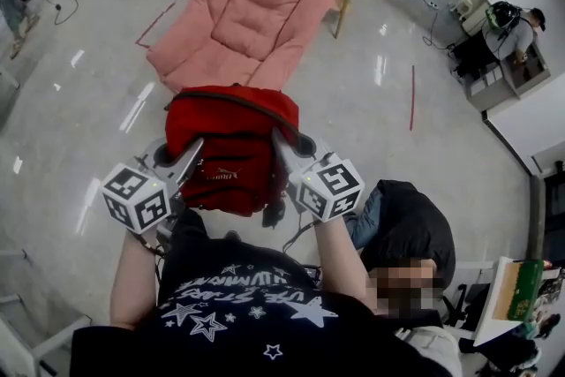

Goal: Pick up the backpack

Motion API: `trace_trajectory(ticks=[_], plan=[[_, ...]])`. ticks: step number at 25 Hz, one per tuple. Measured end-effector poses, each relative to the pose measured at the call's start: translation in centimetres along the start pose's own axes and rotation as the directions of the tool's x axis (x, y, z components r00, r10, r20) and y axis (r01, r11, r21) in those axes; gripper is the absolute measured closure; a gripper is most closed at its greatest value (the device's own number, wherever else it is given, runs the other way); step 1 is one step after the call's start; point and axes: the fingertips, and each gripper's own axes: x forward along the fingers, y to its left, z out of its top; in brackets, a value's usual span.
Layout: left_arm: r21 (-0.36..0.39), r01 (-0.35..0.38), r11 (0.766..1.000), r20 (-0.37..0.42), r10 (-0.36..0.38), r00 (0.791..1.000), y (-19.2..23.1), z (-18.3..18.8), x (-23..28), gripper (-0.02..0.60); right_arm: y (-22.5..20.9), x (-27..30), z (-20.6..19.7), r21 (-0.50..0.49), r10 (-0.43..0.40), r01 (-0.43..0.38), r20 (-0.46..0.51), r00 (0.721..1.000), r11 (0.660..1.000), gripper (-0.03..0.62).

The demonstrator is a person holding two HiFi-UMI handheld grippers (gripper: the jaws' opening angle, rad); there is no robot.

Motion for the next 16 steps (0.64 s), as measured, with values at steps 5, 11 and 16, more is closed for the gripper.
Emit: trace_trajectory(ticks=[5, 11, 16], plan=[[-0.007, -0.009, 1.0, -0.014, 0.009, 1.0, -0.8, -1.2, -0.2, 0.537, -0.1, -0.9, -1.0, 0.036, 0.0, 0.0, -0.001, 1.0, 0.999, 0.586], [-0.009, -0.022, 1.0, -0.014, 0.021, 1.0, -1.0, -1.5, -1.0, 0.537, 0.3, -1.1, -1.1, 0.048, 0.007, -0.007, 0.006, 1.0, 0.999, 0.586], [-0.005, -0.028, 1.0, -0.006, 0.028, 1.0, -1.5, -1.0, -1.7, 0.535, 0.8, -1.5, -0.6, 0.038, 0.015, -0.016, 0.011, 1.0, 0.999, 0.586]])
